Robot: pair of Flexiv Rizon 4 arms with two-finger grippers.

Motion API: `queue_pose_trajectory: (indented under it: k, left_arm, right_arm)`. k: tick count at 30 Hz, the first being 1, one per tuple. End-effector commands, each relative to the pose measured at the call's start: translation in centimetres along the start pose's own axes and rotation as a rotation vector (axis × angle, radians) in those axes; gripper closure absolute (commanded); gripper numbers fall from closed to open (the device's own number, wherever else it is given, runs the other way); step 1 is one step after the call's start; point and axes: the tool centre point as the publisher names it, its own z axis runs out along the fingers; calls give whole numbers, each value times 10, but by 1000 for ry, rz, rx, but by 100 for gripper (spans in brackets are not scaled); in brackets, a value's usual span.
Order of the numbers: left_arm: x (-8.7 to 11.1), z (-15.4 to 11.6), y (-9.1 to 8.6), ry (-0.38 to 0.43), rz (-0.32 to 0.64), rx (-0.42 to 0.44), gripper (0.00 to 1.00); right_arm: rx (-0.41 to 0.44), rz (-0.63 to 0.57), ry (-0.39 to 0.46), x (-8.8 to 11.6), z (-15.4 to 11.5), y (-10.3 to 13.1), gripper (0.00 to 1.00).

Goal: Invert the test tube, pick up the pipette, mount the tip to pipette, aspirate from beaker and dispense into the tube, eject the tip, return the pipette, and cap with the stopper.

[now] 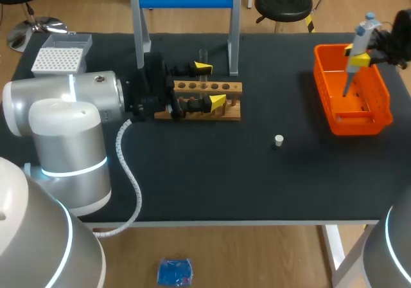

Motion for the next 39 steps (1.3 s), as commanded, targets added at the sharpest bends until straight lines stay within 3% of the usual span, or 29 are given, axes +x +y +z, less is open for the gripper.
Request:
queue_pose_trajectory:
  k: [1,8,22,31,39]
  left_arm:
    - [0,1,0,-1,1,-1,0]
    - [0,1,0,-1,1,-1,0]
    - [0,1,0,-1,1,-1,0]
    - [0,1,0,-1,1,-1,0]
    - [0,1,0,-1,1,-1,0]
  right_arm:
    - [13,10,-8,1,44,8,100]
    - [37,0,-13,11,93,13,100]
    - [32,-55,-73,34,153,14,100]
    - [-18,-53,-72,40,188,12,100]
    - [-111,-60,-46,48,217,19,100]
